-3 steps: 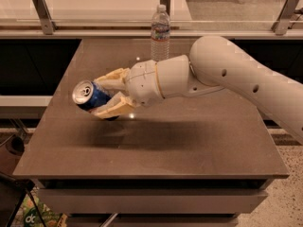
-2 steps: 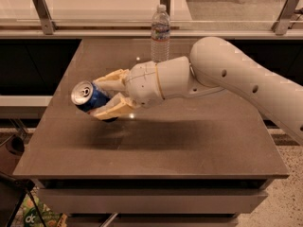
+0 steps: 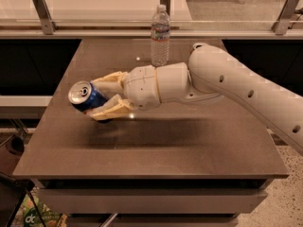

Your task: Place pepsi can upright

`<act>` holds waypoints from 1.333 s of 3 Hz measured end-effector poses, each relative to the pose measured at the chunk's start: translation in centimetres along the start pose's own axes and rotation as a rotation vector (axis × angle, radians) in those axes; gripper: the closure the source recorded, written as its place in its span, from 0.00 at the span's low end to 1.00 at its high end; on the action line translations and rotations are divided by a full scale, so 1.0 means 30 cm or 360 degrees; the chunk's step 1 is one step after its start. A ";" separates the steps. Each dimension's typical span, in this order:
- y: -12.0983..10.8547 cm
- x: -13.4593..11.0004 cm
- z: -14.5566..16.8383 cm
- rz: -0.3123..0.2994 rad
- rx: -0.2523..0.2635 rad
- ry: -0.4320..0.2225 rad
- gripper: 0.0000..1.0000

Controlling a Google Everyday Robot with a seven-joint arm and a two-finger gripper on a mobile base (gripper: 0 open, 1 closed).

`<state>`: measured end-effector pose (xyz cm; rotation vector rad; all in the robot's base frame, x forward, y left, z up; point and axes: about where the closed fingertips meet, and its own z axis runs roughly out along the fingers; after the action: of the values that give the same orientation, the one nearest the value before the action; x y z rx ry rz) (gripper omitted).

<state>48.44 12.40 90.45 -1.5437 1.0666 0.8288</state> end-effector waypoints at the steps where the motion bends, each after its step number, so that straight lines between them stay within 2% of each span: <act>1: 0.006 0.006 0.019 0.0043 0.0009 -0.0053 1.00; 2: 0.034 0.017 0.037 0.0125 0.0007 -0.0066 1.00; 4: 0.059 0.059 0.077 0.0229 -0.0007 -0.0117 1.00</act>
Offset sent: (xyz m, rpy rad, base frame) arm -0.0135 0.0097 -0.0218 0.0495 0.1480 -0.0244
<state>47.48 14.15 87.70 -1.4417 1.1326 0.9796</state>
